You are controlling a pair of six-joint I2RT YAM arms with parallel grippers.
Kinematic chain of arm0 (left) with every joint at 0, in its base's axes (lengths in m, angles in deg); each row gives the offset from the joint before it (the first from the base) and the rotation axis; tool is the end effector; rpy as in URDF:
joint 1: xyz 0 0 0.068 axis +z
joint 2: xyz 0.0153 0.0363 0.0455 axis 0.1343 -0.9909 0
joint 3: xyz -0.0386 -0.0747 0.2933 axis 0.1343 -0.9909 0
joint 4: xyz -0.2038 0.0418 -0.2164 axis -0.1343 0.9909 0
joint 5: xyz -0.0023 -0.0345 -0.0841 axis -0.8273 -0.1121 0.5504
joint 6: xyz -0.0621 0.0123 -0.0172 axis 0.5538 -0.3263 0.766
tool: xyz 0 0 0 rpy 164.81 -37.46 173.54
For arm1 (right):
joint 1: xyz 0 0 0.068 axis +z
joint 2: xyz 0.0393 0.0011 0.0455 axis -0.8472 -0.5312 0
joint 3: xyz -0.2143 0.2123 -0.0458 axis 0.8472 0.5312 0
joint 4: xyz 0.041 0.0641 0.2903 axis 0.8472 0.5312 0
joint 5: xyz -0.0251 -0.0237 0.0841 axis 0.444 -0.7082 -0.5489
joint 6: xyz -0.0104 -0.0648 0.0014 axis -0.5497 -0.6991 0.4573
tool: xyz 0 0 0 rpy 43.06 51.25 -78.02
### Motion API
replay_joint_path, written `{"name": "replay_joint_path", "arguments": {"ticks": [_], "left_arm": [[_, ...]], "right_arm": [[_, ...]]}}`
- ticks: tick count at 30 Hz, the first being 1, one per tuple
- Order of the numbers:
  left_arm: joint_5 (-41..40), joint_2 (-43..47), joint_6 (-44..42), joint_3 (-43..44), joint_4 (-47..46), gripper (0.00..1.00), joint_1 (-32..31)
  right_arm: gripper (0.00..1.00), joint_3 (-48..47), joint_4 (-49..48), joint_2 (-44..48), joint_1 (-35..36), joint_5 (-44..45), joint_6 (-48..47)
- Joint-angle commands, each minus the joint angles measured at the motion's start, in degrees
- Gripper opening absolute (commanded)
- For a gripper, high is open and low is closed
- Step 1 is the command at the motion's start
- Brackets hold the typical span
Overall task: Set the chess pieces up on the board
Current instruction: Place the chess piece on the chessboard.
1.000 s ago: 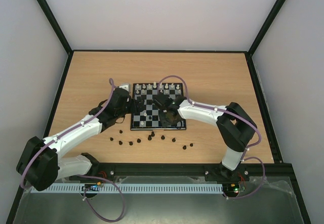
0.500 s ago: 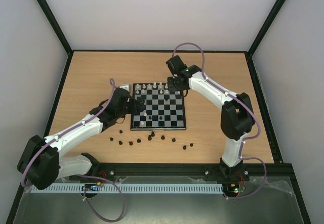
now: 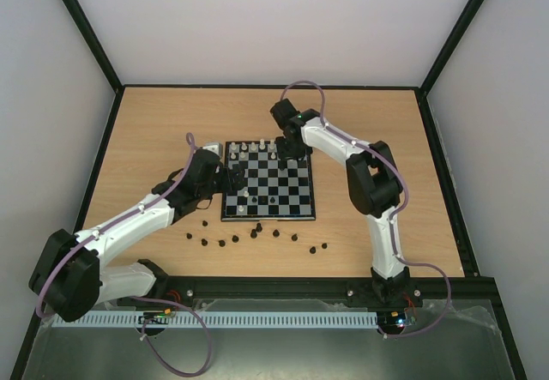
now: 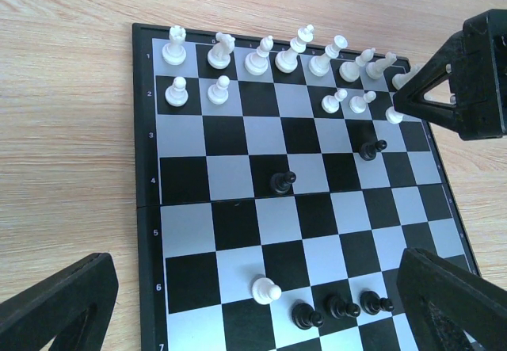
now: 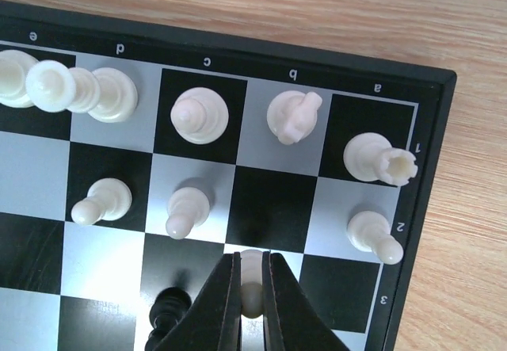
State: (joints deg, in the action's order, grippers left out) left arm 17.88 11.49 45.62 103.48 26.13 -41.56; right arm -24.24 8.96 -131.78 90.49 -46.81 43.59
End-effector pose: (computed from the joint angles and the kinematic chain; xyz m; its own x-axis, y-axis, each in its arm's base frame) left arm 0.2491 -0.1610 0.2336 -0.6619 -0.2156 -0.7179 0.1482 0.9012 -0.4073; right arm 0.4522 0.2783 0.1987 -0.8417 -0.1300 -0.5240 -0.1736 0.9842 0.0347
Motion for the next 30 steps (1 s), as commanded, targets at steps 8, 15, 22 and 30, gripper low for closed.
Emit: {"name": "replay_joint_path", "arguments": {"ticks": [8,15,22,30], "left_arm": [[-0.2,-0.4,-0.7,0.4,-0.5,1.0,-0.1],[-0.2,-0.5,-0.7,0.4,-0.5,0.99,0.0],[-0.3,-0.7,-0.7,0.5,-0.5,1.0,0.0],[-0.3,-1.1,-0.7,0.6,-0.4,0.99,0.0]], "right_arm": [[0.04,-4.0,3.9,-2.5,-1.3,0.4,-1.2],[0.05,-4.7,3.3,-3.9,-2.0,0.1,-1.3],[0.08,-5.2,3.2,-5.0,-2.3,-0.3,-1.5],[0.12,-5.1,3.1,-5.1,-2.4,-0.6,-1.5]]}}
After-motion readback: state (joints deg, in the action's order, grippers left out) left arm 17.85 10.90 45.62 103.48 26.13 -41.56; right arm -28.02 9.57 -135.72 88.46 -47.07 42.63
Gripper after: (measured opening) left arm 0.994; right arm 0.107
